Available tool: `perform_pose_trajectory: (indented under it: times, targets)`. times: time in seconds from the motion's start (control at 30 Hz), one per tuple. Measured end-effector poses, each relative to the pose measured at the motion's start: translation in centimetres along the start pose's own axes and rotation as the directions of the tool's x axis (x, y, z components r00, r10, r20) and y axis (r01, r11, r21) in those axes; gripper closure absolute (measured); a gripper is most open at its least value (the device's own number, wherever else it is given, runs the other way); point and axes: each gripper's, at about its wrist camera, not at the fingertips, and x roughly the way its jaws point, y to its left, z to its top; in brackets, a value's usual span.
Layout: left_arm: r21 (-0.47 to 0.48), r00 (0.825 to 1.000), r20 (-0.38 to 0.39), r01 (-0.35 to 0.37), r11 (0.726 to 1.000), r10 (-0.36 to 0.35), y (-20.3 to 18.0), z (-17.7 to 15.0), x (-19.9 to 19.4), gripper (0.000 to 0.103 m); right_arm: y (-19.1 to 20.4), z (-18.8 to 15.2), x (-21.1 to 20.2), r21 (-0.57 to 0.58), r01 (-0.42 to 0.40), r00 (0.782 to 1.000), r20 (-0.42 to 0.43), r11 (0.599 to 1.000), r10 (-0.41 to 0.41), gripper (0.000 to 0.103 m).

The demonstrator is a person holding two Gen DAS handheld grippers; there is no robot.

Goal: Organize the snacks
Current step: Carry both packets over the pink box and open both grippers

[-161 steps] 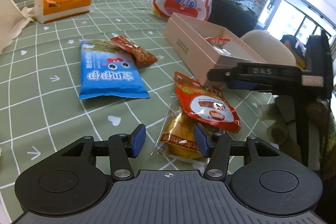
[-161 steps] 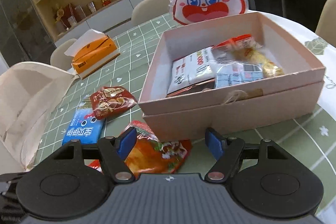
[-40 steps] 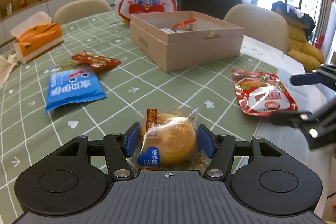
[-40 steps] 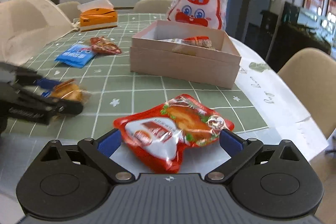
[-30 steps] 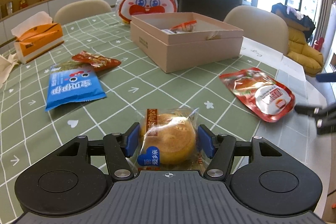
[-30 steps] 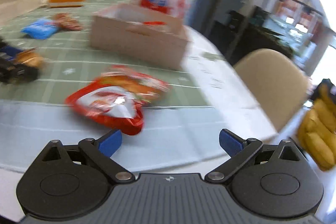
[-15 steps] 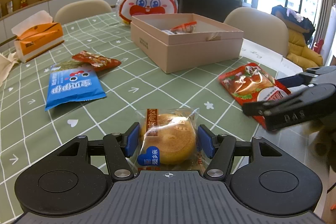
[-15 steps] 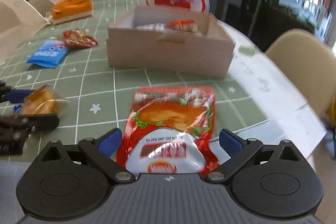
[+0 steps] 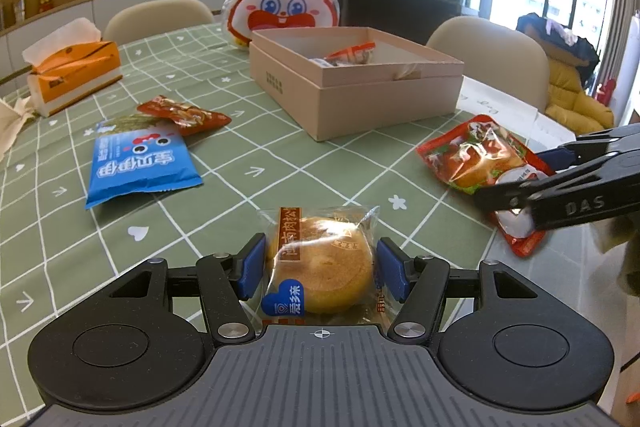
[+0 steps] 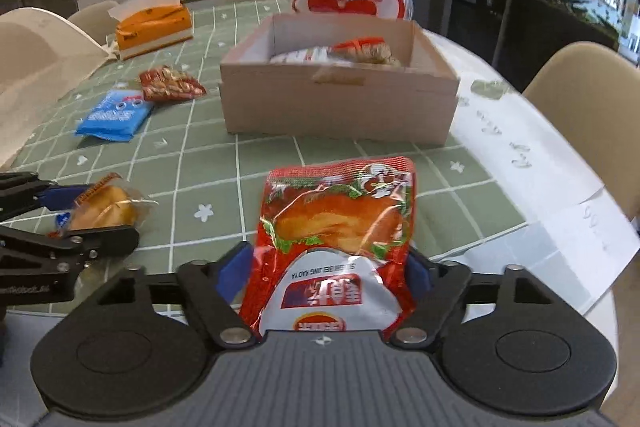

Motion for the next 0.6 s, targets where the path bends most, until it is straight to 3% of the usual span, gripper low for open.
perform_pose_trajectory:
  times: [0.07,0.43,0.6]
  targets:
    - [-0.010,1.000,-0.006,0.015,1.000,-0.015,0.2,0.1,-0.1,0.038,-0.4,0.1,-0.8,0.004,-0.024,1.000,0.006,1.000,0.024,0.059]
    - [-0.029,0.994,-0.031,0.100,0.995,-0.101,-0.8,0.8,-0.9,0.041,-3.3,0.1,-2.8,0.064,-0.154,0.988,0.033,0.986,0.152,0.076]
    - [-0.010,0.993,-0.050,0.104,0.994,-0.105,-2.1,1.4,-1.3,0.041,-3.8,0.7,-3.3,0.057,-0.182,0.982,0.062,0.982,0.178,0.080]
